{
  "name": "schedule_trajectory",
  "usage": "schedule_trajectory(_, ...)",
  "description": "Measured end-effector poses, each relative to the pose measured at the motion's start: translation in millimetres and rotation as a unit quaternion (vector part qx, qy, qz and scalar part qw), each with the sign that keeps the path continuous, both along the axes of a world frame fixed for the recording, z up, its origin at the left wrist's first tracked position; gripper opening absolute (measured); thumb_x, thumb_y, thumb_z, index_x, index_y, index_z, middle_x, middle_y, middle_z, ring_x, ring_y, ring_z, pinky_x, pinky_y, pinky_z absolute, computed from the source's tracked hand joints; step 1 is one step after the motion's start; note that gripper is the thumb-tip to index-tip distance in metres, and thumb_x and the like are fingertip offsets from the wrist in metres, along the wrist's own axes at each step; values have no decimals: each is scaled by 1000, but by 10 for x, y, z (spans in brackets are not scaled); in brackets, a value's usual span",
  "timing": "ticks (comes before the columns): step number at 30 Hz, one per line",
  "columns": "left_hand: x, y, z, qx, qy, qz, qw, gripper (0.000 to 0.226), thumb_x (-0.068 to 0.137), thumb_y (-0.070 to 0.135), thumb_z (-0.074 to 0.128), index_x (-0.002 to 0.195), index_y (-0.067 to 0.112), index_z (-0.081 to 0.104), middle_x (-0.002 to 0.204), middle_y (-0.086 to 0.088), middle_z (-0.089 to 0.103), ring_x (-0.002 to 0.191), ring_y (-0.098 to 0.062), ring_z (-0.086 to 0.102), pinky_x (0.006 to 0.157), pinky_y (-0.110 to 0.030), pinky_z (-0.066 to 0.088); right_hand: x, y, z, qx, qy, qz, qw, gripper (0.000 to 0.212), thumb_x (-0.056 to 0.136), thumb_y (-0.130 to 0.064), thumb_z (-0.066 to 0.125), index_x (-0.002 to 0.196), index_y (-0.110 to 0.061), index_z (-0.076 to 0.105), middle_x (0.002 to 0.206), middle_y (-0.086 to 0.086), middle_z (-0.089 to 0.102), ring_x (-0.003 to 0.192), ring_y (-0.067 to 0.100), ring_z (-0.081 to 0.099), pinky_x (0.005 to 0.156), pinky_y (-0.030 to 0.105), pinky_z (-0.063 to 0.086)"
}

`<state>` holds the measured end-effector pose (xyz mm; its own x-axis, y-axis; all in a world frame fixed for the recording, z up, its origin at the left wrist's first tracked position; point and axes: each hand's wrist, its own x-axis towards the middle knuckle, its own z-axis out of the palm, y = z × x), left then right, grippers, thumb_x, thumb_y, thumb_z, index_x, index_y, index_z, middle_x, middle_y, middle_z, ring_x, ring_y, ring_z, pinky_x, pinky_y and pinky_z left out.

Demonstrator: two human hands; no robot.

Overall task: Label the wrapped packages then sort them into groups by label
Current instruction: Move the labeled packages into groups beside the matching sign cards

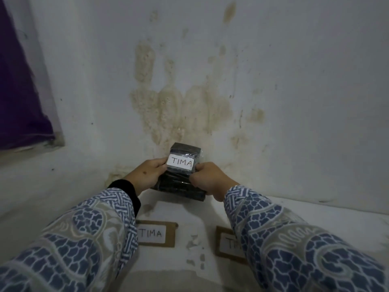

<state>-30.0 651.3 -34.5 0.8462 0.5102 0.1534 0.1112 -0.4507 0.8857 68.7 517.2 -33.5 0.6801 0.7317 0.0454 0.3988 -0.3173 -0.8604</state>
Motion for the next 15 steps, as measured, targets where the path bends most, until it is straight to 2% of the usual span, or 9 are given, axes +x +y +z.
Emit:
schedule_trajectory(3, 72, 132, -138, 15, 16, 3, 1000, 37, 100, 8, 34, 131, 15, 53, 117, -5, 60, 105, -19, 56, 88, -27, 46, 55, 148, -119, -28, -21, 4, 999, 37, 84, -4, 49, 119, -1, 59, 119, 16, 62, 63, 9, 44, 51, 15, 34)
schedule_trajectory(4, 94, 170, -174, 23, 20, 5, 1000, 37, 100, 7, 34, 132, 13, 52, 117, -4, 59, 108, -19, 55, 92, -28, 43, 72, 186, -159, -40, -36, 7, 999, 38, 84, -3, 49, 120, 1, 59, 122, 18, 61, 70, 14, 50, 57, 19, 42)
schedule_trajectory(6, 118, 239, -241, 22, 21, 9, 999, 38, 100, 7, 34, 132, 14, 51, 118, -1, 57, 109, -18, 53, 91, -26, 43, 103, 251, -227, -63, -62, 5, 996, 39, 81, 0, 50, 119, 1, 60, 123, 20, 60, 95, 28, 58, 79, 33, 52)
schedule_trajectory(8, 129, 292, -292, 20, 23, 16, 999, 37, 100, 8, 34, 132, 15, 52, 119, 0, 57, 108, -17, 52, 92, -27, 43, 113, 275, -255, -81, -77, 1, 994, 41, 80, 4, 51, 120, 1, 59, 124, 19, 59, 110, 34, 55, 96, 40, 49)
schedule_trajectory(12, 161, 434, -386, 64, 57, 21, 996, 38, 101, 13, 33, 135, 14, 49, 127, -3, 53, 119, -23, 49, 103, -34, 38, 92, 283, -253, -110, -119, 9, 987, 49, 81, 6, 51, 130, -3, 51, 133, 18, 52, 121, 34, 49, 100, 36, 43)
schedule_trajectory(15, 190, 503, -435, 101, 78, 44, 991, 38, 101, 16, 33, 133, 12, 52, 139, -13, 49, 125, -31, 48, 107, -35, 38, 71, 328, -264, -127, -154, 12, 980, 53, 83, 2, 53, 134, -5, 46, 138, 16, 48, 125, 32, 46, 102, 36, 40)
